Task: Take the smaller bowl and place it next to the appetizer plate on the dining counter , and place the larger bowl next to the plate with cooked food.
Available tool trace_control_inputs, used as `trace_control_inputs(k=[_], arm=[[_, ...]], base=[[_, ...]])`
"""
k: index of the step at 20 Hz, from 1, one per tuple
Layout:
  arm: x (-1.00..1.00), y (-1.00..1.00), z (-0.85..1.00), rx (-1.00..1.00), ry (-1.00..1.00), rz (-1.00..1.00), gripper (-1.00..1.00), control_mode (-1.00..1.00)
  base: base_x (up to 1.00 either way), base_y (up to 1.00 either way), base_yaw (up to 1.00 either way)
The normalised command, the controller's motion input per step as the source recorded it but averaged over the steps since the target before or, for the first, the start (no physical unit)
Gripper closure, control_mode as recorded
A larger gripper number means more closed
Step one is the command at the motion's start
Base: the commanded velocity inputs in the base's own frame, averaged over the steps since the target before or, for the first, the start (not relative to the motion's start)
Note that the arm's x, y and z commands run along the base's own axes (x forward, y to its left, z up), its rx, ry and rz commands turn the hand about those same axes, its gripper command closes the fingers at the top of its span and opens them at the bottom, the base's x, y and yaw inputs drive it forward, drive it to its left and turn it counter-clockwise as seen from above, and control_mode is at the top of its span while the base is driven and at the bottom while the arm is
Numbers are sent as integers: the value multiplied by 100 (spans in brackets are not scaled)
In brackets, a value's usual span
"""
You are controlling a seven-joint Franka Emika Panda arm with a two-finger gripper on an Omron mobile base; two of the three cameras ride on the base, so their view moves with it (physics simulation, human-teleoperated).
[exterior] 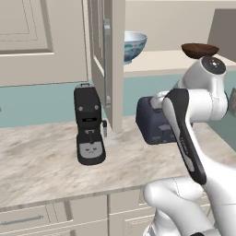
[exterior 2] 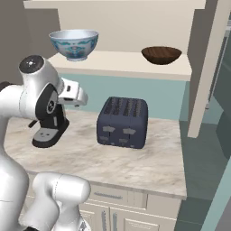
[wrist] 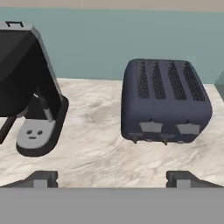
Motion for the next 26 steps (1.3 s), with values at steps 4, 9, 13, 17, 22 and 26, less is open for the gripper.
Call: trace_control_inputs(k=[4,9,13,17,22,26], arm=[[-47,0,51,0,-22,-3,-100,-100],[-47,0,43,12,-21,0,-100,-100],[-24,0,32,29,-8,0,-100,-100],[-9,0,27,30,-2,0,-100,-100],[0,0,42,21,-1,-2,-100,-100],[0,0,50,18,0,0,-100,-100]], base=[[0,0,0],[0,0,0],[0,0,0],[0,0,0],[0,0,0],[0,0,0]])
